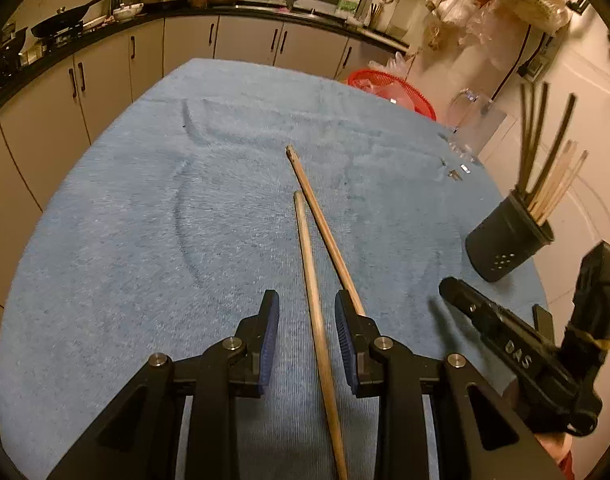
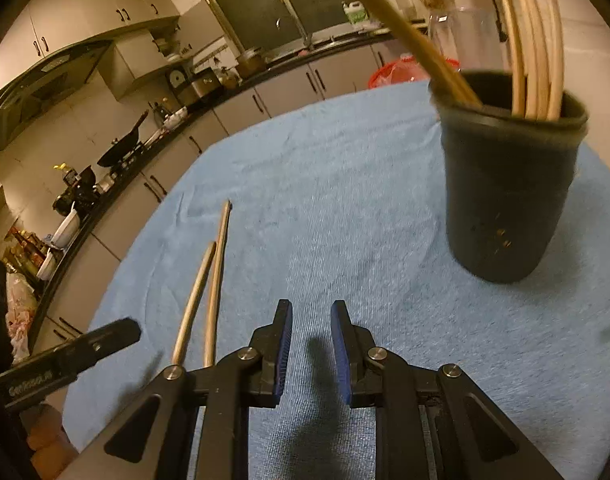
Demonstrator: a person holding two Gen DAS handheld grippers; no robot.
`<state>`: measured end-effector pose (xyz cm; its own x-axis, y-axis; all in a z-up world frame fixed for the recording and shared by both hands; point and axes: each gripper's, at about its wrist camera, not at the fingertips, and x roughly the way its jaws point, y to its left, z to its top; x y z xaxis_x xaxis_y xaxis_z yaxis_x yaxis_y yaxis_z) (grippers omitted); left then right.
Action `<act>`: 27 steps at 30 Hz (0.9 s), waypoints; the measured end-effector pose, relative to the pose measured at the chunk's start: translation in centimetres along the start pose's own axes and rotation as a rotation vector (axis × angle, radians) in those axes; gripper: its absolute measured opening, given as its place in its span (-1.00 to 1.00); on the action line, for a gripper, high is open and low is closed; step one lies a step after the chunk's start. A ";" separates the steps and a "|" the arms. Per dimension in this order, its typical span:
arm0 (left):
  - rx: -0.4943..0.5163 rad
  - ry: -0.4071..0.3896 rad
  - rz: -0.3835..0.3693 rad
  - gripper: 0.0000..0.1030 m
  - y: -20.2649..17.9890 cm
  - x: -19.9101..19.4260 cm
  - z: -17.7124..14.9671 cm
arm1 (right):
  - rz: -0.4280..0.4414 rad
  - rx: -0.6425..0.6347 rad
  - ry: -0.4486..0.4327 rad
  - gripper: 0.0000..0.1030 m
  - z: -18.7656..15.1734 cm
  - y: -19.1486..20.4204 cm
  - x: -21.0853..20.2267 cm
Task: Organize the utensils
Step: 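Move both open tools back over the remaining chopsticks on the towel, then close the left tool on a chopstick while the right tool grasps another chopstick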
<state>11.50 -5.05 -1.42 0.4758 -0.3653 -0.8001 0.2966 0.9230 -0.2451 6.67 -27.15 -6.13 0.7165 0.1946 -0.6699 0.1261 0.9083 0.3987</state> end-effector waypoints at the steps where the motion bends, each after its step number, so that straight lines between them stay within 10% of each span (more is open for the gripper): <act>1: -0.003 0.008 0.005 -0.44 0.0 0.4 0.3 | 0.004 0.001 0.007 -0.57 0.0 0.3 0.3; 16: 0.006 0.070 0.201 -0.69 1.0 7.1 5.6 | 0.070 0.014 0.044 -0.57 -0.7 -0.1 0.7; 27: -0.072 0.042 0.050 -0.82 6.2 6.3 5.6 | 0.058 -0.080 0.130 -0.57 3.6 4.0 1.9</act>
<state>20.95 -2.28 -4.95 0.4526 -0.3147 -0.8343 0.2127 0.9467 -0.2418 11.05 -24.49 -3.55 0.6255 0.2892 -0.7247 0.0283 0.9198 0.3915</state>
